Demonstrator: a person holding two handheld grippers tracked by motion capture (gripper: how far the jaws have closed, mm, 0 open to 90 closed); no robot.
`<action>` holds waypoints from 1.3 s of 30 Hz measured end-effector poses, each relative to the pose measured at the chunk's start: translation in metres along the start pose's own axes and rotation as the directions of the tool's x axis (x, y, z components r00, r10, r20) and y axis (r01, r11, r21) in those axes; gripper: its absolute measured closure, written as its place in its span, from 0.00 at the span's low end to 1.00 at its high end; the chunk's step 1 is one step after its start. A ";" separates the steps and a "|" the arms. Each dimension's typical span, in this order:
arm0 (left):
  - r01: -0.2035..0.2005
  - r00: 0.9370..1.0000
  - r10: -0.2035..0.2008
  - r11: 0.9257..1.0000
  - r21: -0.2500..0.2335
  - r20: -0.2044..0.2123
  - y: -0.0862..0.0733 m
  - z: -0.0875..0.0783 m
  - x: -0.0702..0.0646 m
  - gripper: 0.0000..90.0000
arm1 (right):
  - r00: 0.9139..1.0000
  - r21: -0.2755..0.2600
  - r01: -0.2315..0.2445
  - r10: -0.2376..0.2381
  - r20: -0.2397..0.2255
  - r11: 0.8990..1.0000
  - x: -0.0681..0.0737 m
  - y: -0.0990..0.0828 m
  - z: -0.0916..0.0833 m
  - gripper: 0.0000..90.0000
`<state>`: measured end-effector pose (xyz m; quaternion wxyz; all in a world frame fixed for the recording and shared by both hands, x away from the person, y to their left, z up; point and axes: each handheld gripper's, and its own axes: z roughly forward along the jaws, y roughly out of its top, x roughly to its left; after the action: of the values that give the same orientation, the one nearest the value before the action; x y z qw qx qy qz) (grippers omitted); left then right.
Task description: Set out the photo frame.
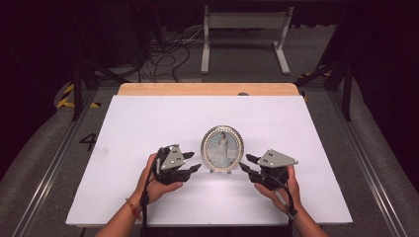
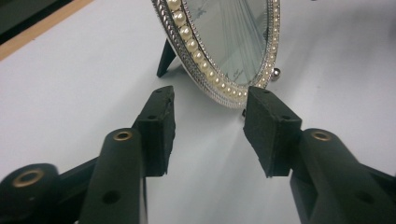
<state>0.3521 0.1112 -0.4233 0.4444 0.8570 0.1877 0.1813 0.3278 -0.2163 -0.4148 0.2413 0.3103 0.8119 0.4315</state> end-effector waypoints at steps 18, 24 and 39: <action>0.023 0.999 -0.022 1.000 0.004 -0.036 -0.037 -0.030 0.001 0.27 | 0.994 0.018 0.088 -0.089 0.062 0.996 -0.020 -0.037 -0.036 0.42; 0.054 0.995 -0.051 0.998 0.031 -0.085 -0.054 -0.041 0.004 0.19 | 0.993 0.038 0.078 -0.081 0.082 0.996 -0.025 -0.050 -0.042 0.32; 0.128 0.982 -0.124 0.992 0.018 -0.145 -0.091 -0.077 0.007 0.12 | 0.993 0.044 0.005 -0.010 0.121 0.999 -0.031 -0.073 -0.058 0.17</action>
<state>0.3068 0.2166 -0.4561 0.4285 0.8342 0.2754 0.2112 0.2893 -0.3018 -0.4435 0.2850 0.3379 0.8062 0.3933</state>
